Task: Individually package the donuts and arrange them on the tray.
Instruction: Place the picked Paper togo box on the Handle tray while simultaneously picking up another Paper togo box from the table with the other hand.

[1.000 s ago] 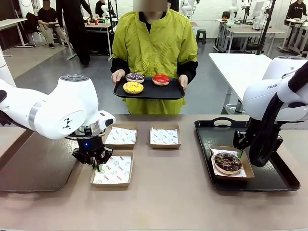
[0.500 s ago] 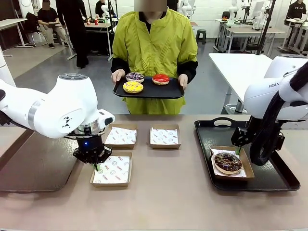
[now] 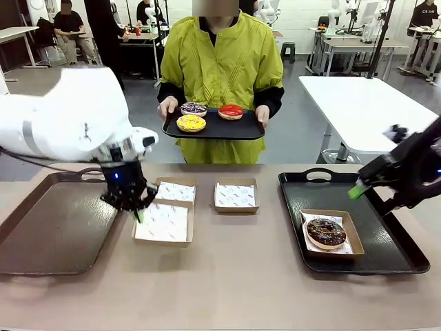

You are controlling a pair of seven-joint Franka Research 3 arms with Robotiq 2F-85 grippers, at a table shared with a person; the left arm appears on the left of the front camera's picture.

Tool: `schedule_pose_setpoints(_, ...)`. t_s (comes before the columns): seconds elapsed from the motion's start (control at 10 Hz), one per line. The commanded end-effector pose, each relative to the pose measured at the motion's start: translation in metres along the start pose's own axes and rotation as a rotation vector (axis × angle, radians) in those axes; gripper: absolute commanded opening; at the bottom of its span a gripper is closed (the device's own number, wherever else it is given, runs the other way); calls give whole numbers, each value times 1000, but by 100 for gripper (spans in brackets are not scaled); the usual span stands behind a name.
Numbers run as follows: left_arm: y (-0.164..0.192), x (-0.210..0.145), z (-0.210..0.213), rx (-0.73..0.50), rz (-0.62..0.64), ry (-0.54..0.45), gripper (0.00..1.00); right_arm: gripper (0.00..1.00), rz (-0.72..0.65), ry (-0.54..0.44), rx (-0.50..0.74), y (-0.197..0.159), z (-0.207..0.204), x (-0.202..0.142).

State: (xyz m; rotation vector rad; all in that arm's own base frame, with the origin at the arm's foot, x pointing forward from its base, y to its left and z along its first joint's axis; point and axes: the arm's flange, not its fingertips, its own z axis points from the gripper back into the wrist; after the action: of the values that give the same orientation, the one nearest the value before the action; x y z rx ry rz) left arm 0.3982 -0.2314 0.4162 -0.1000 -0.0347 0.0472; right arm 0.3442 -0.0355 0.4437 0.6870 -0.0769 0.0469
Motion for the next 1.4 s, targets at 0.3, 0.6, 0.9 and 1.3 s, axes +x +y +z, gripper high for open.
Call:
schedule_pose_setpoints(0.3, -13, 54, 69, 10, -44, -65, 0, 100, -82, -178, 471, -104, 63, -49)
schedule_pose_setpoints(0.6, -11, 98, 71, 63, -87, -70, 0, 100, -86, -308, 613, -151, 91, -78)
schedule_pose_setpoints(0.9, -17, 140, 60, 141, -115, -82, 0, 100, -80, -314, 660, -181, 96, -81)
schedule_pose_setpoints(1.3, -17, 172, 59, 129, -94, -103, 0, 100, -93, -313, 646, -176, 93, -87)
